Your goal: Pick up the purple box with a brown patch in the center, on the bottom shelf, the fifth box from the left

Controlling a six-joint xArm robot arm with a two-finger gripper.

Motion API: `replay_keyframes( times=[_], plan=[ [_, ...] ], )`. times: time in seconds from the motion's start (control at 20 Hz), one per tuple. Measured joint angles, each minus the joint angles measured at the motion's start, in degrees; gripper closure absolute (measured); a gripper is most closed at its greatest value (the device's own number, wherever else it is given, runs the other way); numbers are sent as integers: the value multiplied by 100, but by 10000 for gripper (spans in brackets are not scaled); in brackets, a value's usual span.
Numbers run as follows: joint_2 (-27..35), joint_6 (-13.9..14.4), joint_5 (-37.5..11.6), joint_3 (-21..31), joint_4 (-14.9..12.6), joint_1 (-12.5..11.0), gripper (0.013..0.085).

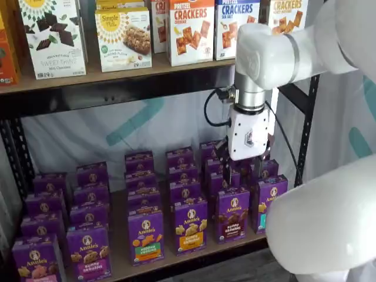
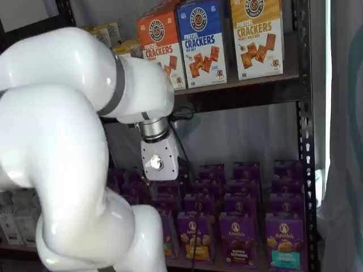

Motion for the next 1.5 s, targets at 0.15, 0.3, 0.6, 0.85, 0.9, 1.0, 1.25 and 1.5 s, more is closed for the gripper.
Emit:
replay_keyframes(
  times=[0.15,0.3,0.6,0.85,0.9,1.0,1.25,1.5],
  plan=[
    [448,-76,-536,103,38,-55,130],
    [883,-238,-1179,211,148,-139,130],
    [1921,-585,-2275,185,263,-373,130],
    [3009,-853,-3321,7,352,-519,130],
    [3188,-875,-3411,-53,356,-535,130],
    [3623,-862,-3580,-230,287,-576,130],
    [4732,-896,-4071,-738,121,-749,130],
    [5524,-1073,-4444,-1188,91,-943,130]
  ],
)
